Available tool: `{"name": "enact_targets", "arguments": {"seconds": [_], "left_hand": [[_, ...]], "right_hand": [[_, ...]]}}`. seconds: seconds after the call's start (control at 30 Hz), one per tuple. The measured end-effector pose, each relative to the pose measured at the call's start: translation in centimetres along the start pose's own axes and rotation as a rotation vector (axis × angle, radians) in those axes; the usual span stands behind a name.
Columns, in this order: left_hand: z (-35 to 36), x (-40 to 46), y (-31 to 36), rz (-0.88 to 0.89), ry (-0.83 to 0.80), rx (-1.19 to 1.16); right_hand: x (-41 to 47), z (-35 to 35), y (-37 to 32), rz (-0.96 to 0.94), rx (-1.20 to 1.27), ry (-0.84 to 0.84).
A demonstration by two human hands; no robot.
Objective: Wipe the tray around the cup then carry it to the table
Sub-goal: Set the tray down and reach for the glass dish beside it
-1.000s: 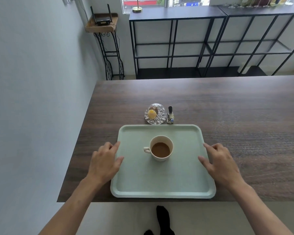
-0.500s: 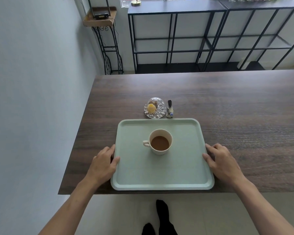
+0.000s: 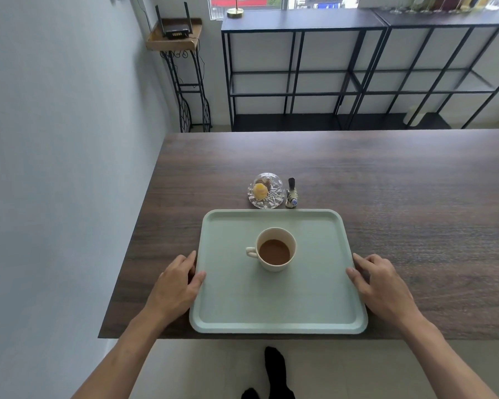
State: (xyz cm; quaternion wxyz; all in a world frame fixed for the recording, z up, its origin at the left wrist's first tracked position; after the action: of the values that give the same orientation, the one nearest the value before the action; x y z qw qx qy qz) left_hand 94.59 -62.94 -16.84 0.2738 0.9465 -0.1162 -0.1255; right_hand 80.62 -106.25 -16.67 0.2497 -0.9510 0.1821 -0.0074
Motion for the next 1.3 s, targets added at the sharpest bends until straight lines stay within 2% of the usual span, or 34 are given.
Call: {"name": "enact_targets", "arguments": {"seconds": [0.13, 0.33, 0.5, 0.67, 0.77, 0.9, 1.03, 1.3], "left_hand": [[-1.3, 1.2, 0.0, -0.035, 0.102, -0.016], [-2.7, 6.9, 4.8, 0.076, 0.179, -0.017], [-1.3, 13.4, 10.1, 0.126, 0.140, 0.094], [1.5, 18.1, 13.6, 0.062, 0.074, 0.217], [3.1, 19.8, 14.2, 0.018, 0.055, 0.237], [3.9, 20.7, 13.9, -0.022, 0.098, 0.243], [3.7, 21.5, 14.0, -0.029, 0.144, 0.247], [2.9, 21.8, 13.7, -0.056, 0.120, 0.228]], "right_hand": [[0.8, -0.9, -0.5, 0.022, 0.036, 0.074], [5.5, -1.6, -4.4, -0.024, 0.083, 0.118], [10.7, -0.9, -8.8, -0.092, 0.059, 0.100], [14.6, 0.8, -11.8, -0.064, -0.026, 0.040], [16.0, 1.7, -12.7, -0.066, -0.124, 0.021], [16.8, 2.2, -12.7, -0.060, -0.149, 0.081], [17.6, 2.0, -12.9, -0.055, -0.181, 0.135], [17.8, 2.1, -13.3, -0.026, -0.288, 0.132]]}}
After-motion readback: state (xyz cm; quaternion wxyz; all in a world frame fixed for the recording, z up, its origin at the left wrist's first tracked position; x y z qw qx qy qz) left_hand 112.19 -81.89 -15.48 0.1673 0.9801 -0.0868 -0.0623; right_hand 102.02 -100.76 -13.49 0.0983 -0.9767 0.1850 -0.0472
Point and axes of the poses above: each hand's wrist, its own x-axis towards the middle knuckle, its own z-axis out of the palm, y = z × x, the point moved 7 cm from there along x, towards the middle knuckle
